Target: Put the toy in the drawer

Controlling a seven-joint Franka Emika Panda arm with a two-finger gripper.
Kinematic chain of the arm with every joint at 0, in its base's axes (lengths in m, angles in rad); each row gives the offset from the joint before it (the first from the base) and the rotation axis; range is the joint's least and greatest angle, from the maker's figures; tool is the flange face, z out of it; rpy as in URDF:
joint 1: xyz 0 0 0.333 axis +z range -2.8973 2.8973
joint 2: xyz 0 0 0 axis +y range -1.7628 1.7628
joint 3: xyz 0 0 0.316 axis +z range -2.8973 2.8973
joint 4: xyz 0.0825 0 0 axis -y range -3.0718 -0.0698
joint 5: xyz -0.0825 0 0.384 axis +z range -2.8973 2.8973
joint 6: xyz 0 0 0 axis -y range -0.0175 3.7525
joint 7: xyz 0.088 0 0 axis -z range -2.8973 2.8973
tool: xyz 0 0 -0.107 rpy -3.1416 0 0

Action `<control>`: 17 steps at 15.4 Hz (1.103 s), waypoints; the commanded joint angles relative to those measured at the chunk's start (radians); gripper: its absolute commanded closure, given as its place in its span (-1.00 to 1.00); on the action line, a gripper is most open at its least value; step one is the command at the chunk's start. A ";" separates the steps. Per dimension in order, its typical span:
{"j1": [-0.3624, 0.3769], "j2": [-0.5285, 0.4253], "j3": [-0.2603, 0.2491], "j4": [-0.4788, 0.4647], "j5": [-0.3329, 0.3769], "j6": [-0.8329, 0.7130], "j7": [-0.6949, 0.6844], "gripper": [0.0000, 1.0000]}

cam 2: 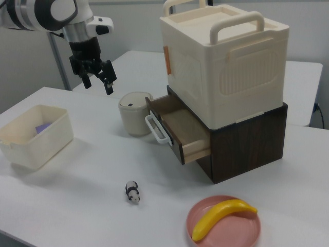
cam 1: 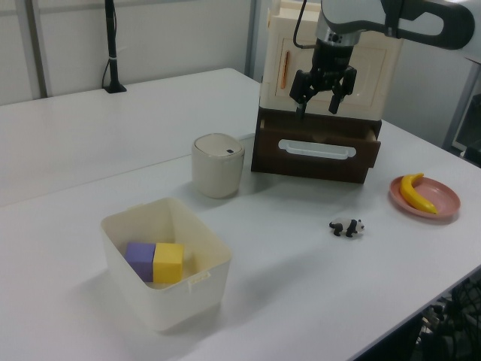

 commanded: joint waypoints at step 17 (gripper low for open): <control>0.002 -0.012 -0.006 -0.020 0.017 -0.002 -0.054 -1.00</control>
